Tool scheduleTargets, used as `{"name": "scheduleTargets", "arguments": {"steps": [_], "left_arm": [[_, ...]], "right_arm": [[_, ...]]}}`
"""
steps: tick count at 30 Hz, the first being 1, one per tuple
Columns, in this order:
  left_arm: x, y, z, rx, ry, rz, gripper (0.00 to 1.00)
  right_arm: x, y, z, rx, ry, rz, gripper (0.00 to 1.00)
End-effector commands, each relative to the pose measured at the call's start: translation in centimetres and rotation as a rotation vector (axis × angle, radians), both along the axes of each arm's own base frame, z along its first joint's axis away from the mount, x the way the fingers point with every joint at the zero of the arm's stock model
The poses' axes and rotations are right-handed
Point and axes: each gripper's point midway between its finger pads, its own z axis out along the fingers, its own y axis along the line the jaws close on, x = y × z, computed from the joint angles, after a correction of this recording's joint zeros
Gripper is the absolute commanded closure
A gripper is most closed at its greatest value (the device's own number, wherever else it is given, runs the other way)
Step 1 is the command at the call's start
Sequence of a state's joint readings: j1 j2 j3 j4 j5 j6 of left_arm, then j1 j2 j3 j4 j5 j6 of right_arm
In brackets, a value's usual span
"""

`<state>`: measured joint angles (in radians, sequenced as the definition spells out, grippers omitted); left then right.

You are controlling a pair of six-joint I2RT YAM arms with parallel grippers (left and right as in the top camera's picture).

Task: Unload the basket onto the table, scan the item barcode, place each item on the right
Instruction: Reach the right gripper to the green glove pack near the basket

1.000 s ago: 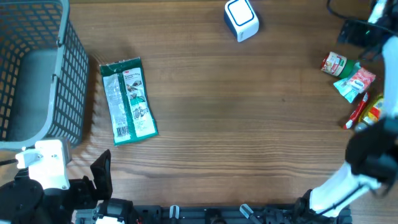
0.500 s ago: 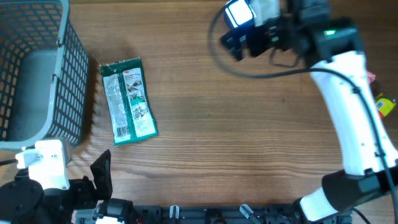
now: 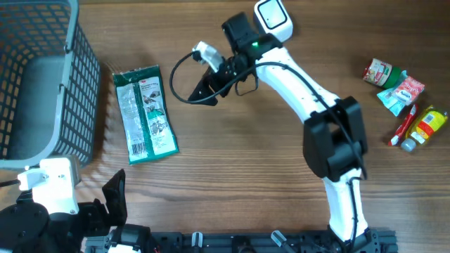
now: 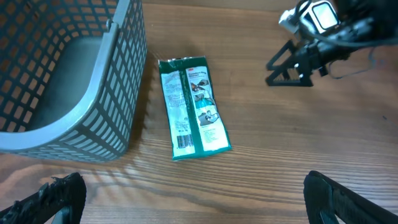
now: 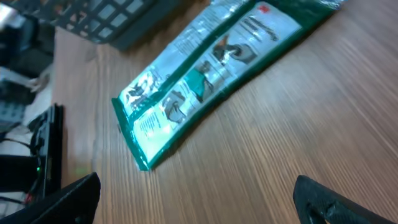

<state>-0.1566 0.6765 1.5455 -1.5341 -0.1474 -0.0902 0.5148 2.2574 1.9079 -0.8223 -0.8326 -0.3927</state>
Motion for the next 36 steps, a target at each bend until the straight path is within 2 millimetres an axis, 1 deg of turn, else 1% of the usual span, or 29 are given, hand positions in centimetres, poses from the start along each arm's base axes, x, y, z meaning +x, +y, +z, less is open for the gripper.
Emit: {"name": "scheduleTargets", "arguments": {"steps": [1, 3, 4, 8, 10, 11, 13, 14, 16, 19, 21, 25, 28, 30, 32, 34, 36], "left_arm": [[0.0, -0.1, 0.1, 0.006, -0.003, -0.008, 0.00], [0.0, -0.1, 0.1, 0.006, -0.003, -0.008, 0.00], [0.0, -0.1, 0.1, 0.006, -0.003, -0.008, 0.00], [0.0, -0.1, 0.1, 0.006, -0.003, -0.008, 0.00], [0.0, 0.0, 0.1, 0.006, -0.003, -0.008, 0.00], [0.0, 0.0, 0.1, 0.006, -0.003, -0.008, 0.00], [0.0, -0.1, 0.1, 0.006, -0.003, -0.008, 0.00], [0.0, -0.1, 0.1, 0.006, -0.003, -0.008, 0.00], [0.0, -0.1, 0.1, 0.006, -0.003, -0.008, 0.00], [0.0, -0.1, 0.1, 0.006, -0.003, -0.008, 0.00], [0.0, -0.1, 0.1, 0.006, -0.003, -0.008, 0.00], [0.0, 0.0, 0.1, 0.006, -0.003, -0.008, 0.00], [0.0, -0.1, 0.1, 0.006, -0.003, -0.008, 0.00], [0.0, 0.0, 0.1, 0.006, -0.003, -0.008, 0.00], [0.0, -0.1, 0.1, 0.006, -0.003, -0.008, 0.00], [0.0, -0.1, 0.1, 0.006, -0.003, -0.008, 0.00], [0.0, -0.1, 0.1, 0.006, -0.003, -0.008, 0.00]], "right_arm": [[-2.1, 2.7, -1.9, 0.151, 0.081, 0.129, 0.00], [-2.9, 3.6, -2.8, 0.186, 0.117, 0.160, 0.00], [-3.4, 4.3, -3.9, 0.181, 0.133, 0.171, 0.00], [-4.6, 6.1, -5.8, 0.158, 0.183, 0.169, 0.00], [-4.8, 7.0, -6.7, 0.144, 0.213, 0.145, 0.00], [-4.8, 7.4, -6.8, 0.139, 0.222, 0.132, 0.00], [-4.5, 8.2, -8.6, 0.085, 0.249, 0.070, 0.00], [-4.7, 8.5, -9.1, 0.072, 0.263, 0.057, 0.00], [-4.7, 8.8, -10.4, 0.030, 0.300, 0.008, 0.00], [-4.3, 8.8, -11.9, -0.042, 0.318, -0.070, 0.00], [-4.7, 9.0, -12.3, -0.056, 0.336, -0.080, 0.00], [-6.4, 10.2, -12.3, -0.071, 0.359, -0.063, 0.00], [-8.4, 11.6, -12.3, -0.080, 0.367, -0.032, 0.00], [-9.1, 12.4, -12.5, -0.093, 0.351, -0.031, 0.00], [-9.3, 13.2, -12.9, -0.106, 0.318, -0.044, 0.02], [-9.0, 13.5, -13.4, -0.116, 0.301, -0.074, 0.09], [-8.5, 14.2, -13.7, -0.092, 0.304, -0.099, 0.10]]}}
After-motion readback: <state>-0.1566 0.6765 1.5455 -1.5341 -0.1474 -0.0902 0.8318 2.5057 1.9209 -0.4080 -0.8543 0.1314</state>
